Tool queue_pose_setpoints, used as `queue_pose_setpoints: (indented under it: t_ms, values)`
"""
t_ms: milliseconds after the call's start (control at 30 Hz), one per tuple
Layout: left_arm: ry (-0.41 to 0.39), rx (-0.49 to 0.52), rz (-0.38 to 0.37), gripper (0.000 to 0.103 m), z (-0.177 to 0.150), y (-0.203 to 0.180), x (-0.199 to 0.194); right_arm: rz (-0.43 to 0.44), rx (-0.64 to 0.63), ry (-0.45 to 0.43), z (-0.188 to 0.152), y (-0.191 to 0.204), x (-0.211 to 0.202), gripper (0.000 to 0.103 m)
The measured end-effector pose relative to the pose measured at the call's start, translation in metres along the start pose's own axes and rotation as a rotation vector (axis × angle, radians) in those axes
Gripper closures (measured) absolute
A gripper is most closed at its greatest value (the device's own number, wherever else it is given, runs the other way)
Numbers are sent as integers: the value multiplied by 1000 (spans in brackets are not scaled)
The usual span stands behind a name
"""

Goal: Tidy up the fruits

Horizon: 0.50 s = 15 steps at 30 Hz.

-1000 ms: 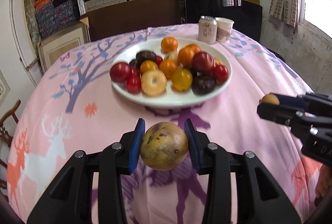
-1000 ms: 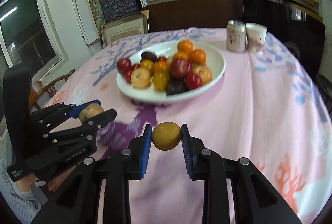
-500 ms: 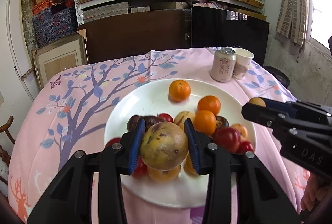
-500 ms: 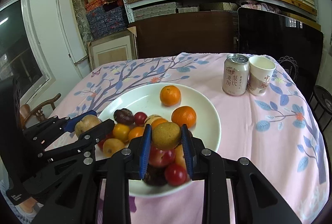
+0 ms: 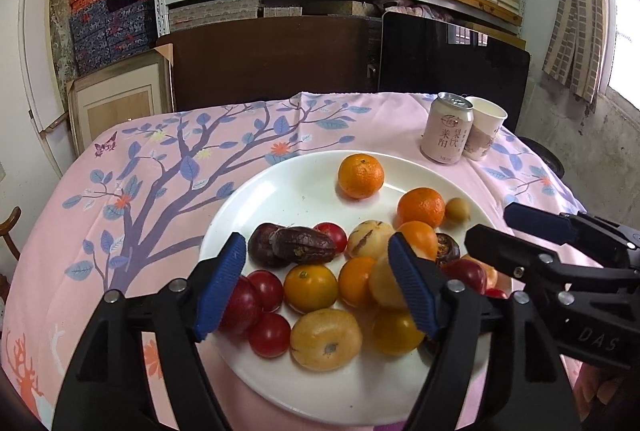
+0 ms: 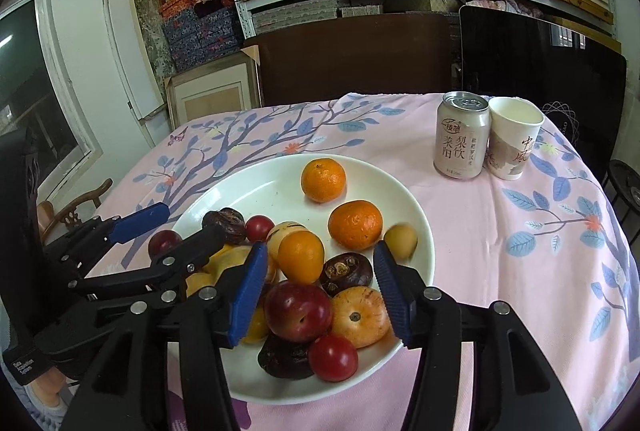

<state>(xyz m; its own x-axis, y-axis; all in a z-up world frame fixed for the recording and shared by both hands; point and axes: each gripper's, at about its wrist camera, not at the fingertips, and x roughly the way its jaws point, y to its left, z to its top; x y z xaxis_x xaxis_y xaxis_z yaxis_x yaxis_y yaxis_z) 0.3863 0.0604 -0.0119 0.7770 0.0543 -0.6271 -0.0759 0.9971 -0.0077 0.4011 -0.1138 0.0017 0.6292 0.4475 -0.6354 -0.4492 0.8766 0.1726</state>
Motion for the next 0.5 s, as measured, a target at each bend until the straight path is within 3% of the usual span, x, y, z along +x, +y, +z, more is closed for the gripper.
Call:
queue_pose_setpoints:
  t_ms: [233, 300, 400, 500]
  values:
    - [-5, 4, 16, 25, -19, -4, -35, -11, 6, -21, -20, 6, -30, 34]
    - [-7, -10, 16, 17, -30, -3, -49, -12, 18, -22, -30, 7, -42, 31]
    - [1, -38, 15, 8, -49, -1, -68, -36, 57, -52, -48, 4, -60, 14]
    - [-18, -31, 33, 4, -67, -4, -89, -87, 79, -81, -69, 2, -78, 4]
